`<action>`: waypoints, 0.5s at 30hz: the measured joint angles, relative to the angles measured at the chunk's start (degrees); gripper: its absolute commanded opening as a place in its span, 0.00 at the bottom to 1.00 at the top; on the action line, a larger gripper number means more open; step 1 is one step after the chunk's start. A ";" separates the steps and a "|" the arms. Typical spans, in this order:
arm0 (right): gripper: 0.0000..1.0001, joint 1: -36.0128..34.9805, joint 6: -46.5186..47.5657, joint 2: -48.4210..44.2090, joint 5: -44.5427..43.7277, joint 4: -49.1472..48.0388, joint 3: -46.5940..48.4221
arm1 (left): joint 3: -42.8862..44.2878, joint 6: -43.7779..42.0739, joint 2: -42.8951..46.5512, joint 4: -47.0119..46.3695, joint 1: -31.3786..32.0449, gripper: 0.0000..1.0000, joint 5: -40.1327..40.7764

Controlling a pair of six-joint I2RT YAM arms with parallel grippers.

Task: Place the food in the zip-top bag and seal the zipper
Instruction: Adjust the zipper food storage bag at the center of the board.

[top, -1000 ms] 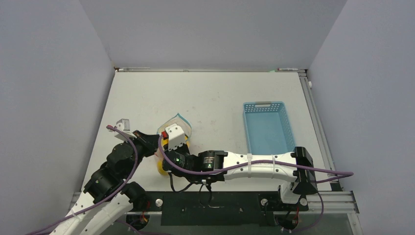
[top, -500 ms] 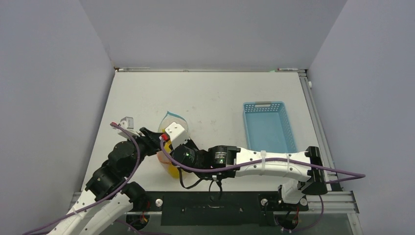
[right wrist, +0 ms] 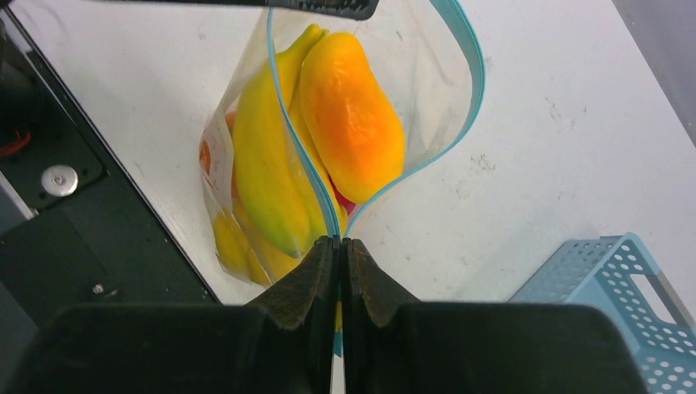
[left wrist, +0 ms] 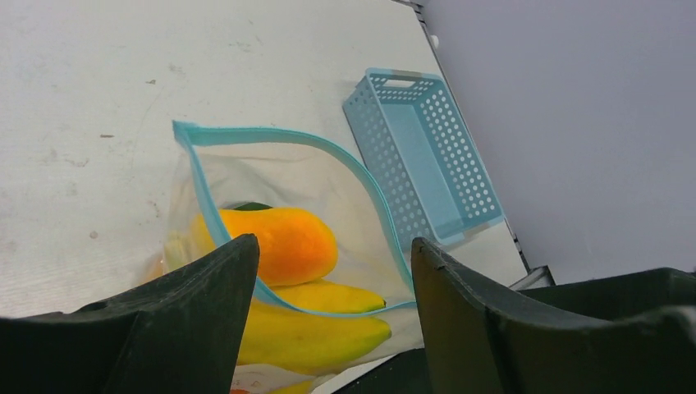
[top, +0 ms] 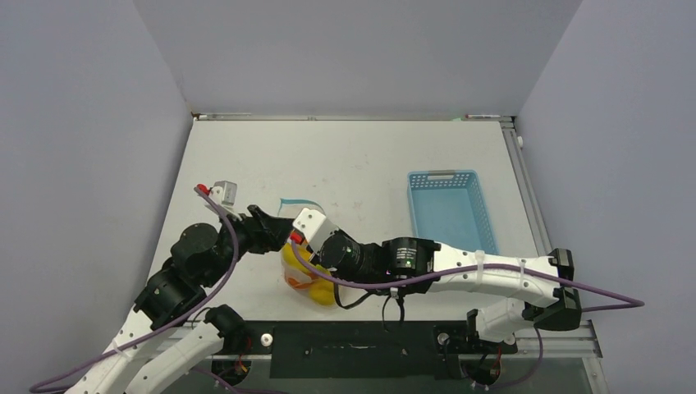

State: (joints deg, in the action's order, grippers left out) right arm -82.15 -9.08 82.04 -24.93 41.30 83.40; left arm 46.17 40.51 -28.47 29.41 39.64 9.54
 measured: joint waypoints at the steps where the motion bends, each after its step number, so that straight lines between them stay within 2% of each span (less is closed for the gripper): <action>1: 0.05 0.00 0.63 -0.50 0.33 0.07 -0.70 | 0.76 -1.31 -0.52 0.09 0.00 0.71 -1.31; 7: 0.05 0.00 4.44 -4.31 1.86 0.35 -5.68 | 4.37 -11.21 -3.30 0.94 0.00 0.88 -10.12; 15: 0.05 0.07 9.70 -10.54 5.62 0.33 -10.45 | 5.27 -24.74 -4.50 1.33 0.00 0.92 -21.55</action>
State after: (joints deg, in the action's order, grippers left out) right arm -82.08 0.62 71.50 -19.31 41.63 72.95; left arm 51.44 15.77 -32.97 30.74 39.64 -12.01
